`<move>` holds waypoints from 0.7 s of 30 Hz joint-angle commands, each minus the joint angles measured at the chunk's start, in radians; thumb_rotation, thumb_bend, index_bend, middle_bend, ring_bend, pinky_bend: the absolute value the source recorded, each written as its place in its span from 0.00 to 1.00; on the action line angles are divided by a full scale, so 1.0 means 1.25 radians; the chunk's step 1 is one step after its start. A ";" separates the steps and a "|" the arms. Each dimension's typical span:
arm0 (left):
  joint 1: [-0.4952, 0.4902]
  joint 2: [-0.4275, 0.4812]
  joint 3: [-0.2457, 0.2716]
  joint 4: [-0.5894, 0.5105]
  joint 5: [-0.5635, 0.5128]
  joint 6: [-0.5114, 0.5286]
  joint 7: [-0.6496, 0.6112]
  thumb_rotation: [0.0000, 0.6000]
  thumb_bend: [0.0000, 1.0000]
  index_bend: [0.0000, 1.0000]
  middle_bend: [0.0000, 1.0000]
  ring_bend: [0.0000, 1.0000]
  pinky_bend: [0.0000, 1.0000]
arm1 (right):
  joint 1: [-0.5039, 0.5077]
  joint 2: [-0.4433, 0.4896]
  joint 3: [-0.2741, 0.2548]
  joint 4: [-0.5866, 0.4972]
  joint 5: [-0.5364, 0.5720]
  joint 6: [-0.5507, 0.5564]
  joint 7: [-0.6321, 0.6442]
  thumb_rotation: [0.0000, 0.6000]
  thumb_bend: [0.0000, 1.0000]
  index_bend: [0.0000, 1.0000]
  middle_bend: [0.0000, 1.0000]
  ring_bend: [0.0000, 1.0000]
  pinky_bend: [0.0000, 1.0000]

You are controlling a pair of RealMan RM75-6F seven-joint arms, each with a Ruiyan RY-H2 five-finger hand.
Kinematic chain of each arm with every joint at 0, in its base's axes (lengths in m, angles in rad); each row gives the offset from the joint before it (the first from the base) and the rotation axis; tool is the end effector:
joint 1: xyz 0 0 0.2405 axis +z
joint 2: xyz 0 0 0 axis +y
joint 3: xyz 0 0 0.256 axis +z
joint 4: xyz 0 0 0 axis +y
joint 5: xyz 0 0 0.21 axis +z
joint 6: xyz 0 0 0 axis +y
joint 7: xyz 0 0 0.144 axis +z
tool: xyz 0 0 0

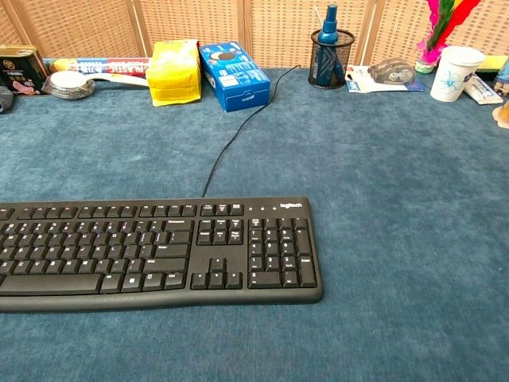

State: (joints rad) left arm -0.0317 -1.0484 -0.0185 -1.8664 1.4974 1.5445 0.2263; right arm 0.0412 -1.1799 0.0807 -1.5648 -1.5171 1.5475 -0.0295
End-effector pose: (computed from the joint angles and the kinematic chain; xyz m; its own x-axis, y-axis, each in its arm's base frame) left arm -0.2741 0.1561 0.1646 0.4361 0.0097 0.8999 0.8992 0.0358 -0.4361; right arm -0.3147 -0.1736 0.1556 0.4092 0.0727 0.9096 -0.9124 0.0181 0.4090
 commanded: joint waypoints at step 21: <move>-0.011 0.000 -0.004 -0.003 0.056 0.011 0.039 0.00 0.15 0.37 1.00 1.00 0.86 | -0.010 0.013 -0.004 -0.006 -0.002 0.012 0.010 0.00 0.30 0.26 0.30 0.33 0.30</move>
State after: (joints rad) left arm -0.0421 -1.0464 -0.0264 -1.8707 1.5623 1.5633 0.2742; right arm 0.0284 -1.1637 0.0760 -1.5723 -1.5193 1.5631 -0.0169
